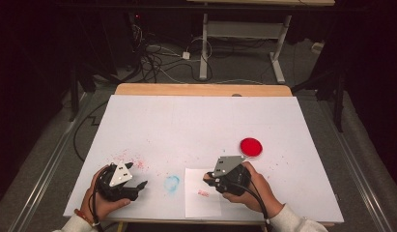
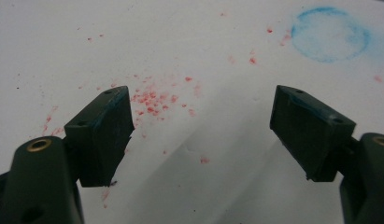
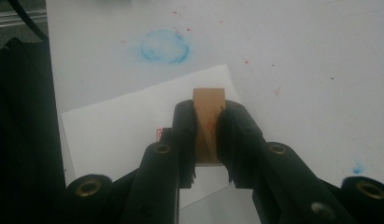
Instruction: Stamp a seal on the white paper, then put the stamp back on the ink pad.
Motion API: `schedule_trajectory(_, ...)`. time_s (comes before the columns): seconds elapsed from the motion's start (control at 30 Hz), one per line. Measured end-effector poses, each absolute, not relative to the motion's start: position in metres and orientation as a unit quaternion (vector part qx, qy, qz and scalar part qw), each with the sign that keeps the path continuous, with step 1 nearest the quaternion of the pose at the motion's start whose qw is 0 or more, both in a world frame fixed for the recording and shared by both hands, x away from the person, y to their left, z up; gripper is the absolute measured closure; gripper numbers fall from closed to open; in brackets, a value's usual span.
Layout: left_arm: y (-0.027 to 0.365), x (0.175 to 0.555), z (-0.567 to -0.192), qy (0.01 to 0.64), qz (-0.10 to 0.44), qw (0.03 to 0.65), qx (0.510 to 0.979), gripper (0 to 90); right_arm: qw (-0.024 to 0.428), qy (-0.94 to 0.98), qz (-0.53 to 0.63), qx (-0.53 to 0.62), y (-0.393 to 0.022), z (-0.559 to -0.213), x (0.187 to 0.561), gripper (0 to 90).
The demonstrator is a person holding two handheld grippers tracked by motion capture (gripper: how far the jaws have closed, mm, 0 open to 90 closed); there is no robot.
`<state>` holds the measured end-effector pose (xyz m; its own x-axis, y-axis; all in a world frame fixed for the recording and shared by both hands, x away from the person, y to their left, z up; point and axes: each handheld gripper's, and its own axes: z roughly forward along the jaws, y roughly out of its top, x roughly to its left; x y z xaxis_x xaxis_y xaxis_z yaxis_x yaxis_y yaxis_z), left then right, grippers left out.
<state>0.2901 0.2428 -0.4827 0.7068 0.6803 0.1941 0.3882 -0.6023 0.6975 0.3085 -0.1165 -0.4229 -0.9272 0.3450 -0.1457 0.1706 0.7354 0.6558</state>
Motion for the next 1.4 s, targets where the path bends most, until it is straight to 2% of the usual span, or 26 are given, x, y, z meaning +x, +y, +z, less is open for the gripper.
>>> schedule_trajectory(0.6, 0.242, 0.290, -0.484, 0.307, 0.225, 0.318, 0.868, 20.8, 0.169, 0.906, 0.350, 0.166, -0.138, -0.407, 0.320, 76.0)
schedule_trajectory(1.4, 0.239, 0.288, -0.484, 0.300, 0.226, 0.312, 0.873, 20.8, 0.208, 0.875, 0.354, 0.257, -0.197, -0.396, 0.348, 75.9)
